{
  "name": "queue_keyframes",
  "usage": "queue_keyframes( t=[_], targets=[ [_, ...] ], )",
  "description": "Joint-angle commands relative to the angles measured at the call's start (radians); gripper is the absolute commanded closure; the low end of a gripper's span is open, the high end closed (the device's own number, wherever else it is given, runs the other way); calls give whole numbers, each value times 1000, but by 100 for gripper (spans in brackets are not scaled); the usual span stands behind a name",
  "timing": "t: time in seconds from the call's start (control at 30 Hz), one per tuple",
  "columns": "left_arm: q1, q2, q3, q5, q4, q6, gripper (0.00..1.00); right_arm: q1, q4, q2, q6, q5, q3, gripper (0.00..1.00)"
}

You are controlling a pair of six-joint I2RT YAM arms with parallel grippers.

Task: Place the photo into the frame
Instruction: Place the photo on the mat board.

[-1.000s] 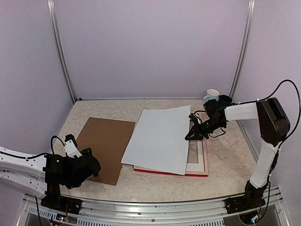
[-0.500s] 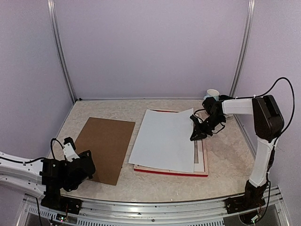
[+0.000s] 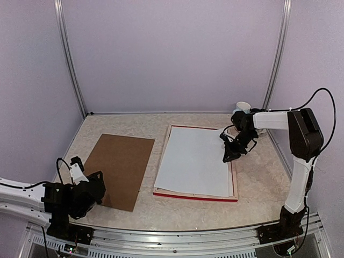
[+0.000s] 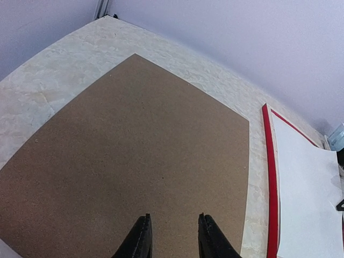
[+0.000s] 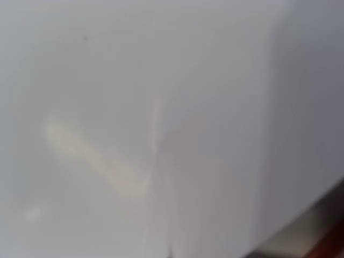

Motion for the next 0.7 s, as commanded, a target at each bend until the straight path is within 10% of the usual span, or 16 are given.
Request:
queue_keyframes(
  t=[0.0, 0.67],
  targets=[
    [-7, -11, -14, -1, 14, 25, 69, -14, -41, -6, -23, 70, 26, 100],
    [-8, 23, -4, 30, 43, 39, 60, -24, -51, 6, -38, 121, 57, 100]
  ],
)
